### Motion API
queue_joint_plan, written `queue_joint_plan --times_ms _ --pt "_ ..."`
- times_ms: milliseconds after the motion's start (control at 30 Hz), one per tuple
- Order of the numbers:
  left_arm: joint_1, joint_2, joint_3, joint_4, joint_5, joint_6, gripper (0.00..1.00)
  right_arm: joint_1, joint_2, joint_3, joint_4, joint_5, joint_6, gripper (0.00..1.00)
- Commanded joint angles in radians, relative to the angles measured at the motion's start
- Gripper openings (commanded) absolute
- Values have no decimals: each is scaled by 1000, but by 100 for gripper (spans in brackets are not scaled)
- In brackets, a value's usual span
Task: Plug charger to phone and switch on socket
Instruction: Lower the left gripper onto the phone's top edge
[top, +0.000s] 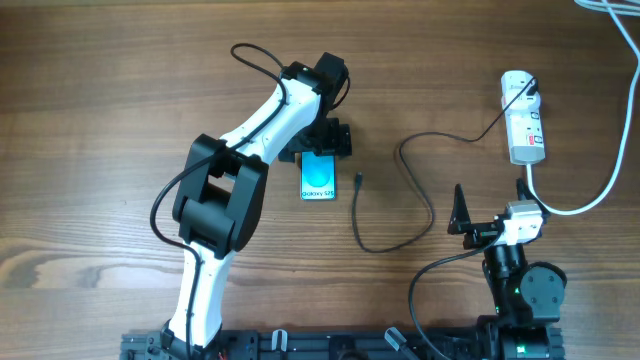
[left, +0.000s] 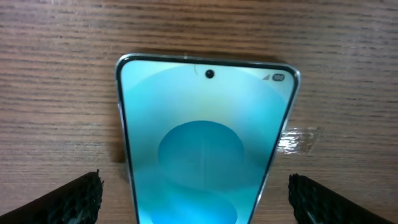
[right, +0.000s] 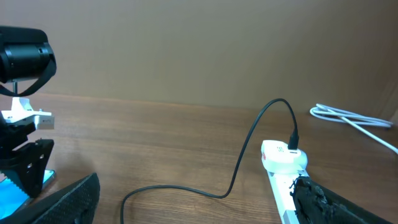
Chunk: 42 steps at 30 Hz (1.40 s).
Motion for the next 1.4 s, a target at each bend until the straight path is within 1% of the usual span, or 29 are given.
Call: queue_joint_plan --times_ms 0,333,833,967,1200,1267,1367 --pt "-4 13 -8 9 8 24 100 4 -5 -1 3 13 -19 100" --pt "-4 14 -28 23 8 23 100 4 -5 -1 3 13 -19 100" --pt "-11 14 -134 90 8 20 100 4 -5 -1 3 13 -19 100" --pt "-19 14 -138 94 8 50 100 4 -5 -1 3 13 -19 100" --pt "-56 14 -138 99 -67 39 100 4 -5 -1 3 13 -19 100" --pt "-69 14 -138 98 -117 -9 100 4 -5 -1 3 13 -19 100" --pt "-76 14 -138 105 -127 -15 100 4 -5 -1 3 13 -19 100"
